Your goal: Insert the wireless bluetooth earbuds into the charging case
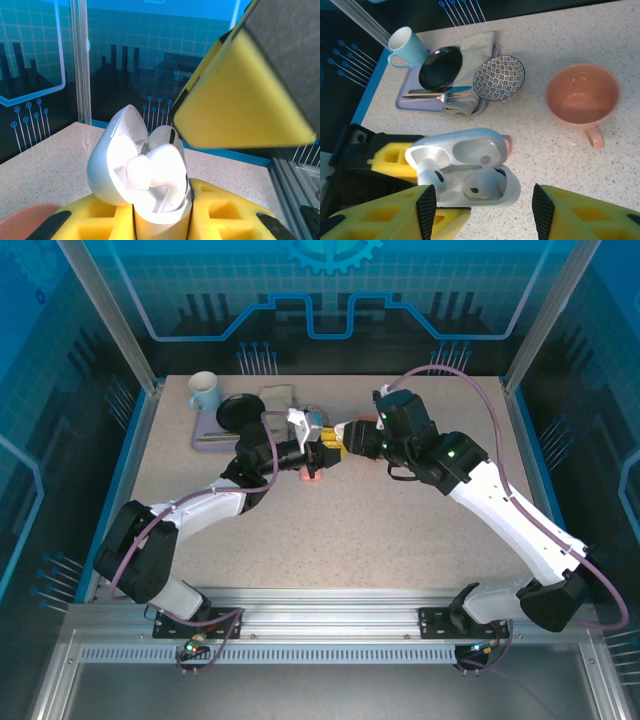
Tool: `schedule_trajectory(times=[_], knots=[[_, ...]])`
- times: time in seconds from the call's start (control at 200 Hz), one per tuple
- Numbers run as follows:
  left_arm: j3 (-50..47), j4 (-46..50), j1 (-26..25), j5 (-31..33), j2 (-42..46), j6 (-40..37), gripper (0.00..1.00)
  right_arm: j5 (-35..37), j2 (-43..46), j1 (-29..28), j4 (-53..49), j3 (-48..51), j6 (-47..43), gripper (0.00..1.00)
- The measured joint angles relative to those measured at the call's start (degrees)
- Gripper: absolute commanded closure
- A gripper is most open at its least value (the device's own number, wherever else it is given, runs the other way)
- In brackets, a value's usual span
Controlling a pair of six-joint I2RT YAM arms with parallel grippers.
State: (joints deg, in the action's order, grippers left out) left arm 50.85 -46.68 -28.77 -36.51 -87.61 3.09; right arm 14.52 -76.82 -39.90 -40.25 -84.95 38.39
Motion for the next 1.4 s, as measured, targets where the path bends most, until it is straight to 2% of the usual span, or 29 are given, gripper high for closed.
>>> schedule_trajectory(times=[0.43, 0.66, 1.15, 1.401], knots=[[0.0, 0.0, 0.0, -0.4, 0.0, 0.0, 1.00, -1.1, -0.8, 1.0, 1.3, 1.4, 0.0, 0.44], [0.0, 0.1, 0.1, -0.3, 0.0, 0.0, 1.00, -1.5, -2.4, -0.2, 0.9, -1.5, -0.3, 0.45], [0.0, 0.1, 0.7, -0.3, -0.1, 0.0, 1.00, 1.9, -5.0, -1.9, -0.9, -4.4, -0.5, 0.46], [0.0, -0.2, 0.7, -1.1, -0.1, 0.0, 1.00, 4.2, -2.9, -4.2, -1.2, -3.1, -0.2, 0.46]])
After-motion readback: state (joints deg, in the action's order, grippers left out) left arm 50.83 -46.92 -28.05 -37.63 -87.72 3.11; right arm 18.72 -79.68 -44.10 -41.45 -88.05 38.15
